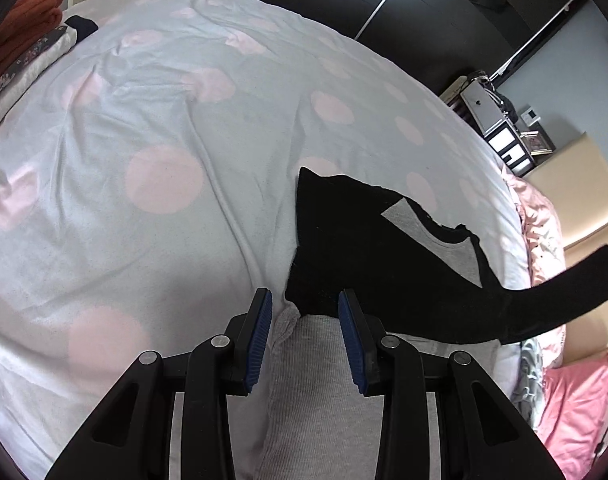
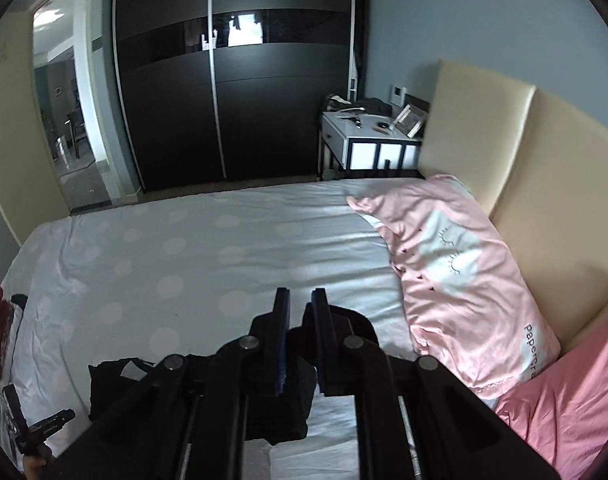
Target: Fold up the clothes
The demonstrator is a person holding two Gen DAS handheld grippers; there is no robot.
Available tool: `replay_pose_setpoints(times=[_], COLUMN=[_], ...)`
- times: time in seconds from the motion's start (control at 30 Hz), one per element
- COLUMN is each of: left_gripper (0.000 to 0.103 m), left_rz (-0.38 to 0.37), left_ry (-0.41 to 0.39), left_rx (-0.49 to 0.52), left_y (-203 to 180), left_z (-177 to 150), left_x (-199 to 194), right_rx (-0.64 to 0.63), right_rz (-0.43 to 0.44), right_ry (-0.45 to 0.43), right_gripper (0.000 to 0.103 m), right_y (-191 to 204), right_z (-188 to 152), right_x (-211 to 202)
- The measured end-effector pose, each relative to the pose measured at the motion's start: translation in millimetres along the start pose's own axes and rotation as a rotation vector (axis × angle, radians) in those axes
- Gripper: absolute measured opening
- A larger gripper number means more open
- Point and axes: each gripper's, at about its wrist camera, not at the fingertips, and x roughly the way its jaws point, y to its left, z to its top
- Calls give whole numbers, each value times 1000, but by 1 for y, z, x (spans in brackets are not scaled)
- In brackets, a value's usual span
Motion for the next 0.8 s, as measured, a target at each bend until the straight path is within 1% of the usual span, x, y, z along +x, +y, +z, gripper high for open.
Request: replay_pose_setpoints(times=[0.07,0.17,0.27,0.4,0.47,0.6,0.7,0.77,0.8], left_gripper=[37,37,37,37,37,37,37,37,37], left_rz=[-17,-37,-35,-72,-100,-132,-156,-175,-185], left_ry=[1,11,29,45,40,26,21,23,26], left_rx=[-29,-60,-61,-97,-111,-114,-128,-138,-142], left_y=[7,19,24,34,37,41,44,45,46], left_z=[3,6,4,4,5,8,11,12,13], left_x=[-2,-6,-3,1,-1,0,4,9,11], right_rx=[-54,-128,-190,-204,-202,-199,-208,-214,-216], right_rz=[11,33,63,118,148,213,271,326,360], right_ry=[10,41,74,123,151,237,307,348,367], right_gripper=[10,10,10,10,10,10,10,14,14], right_y=[43,102,160,224,249,293,315,323,327], right_z=[-1,-16,-42,-84,-109,-156,-187,-199,-204], right_x=[-2,7,26,61,82,125,149,159,162])
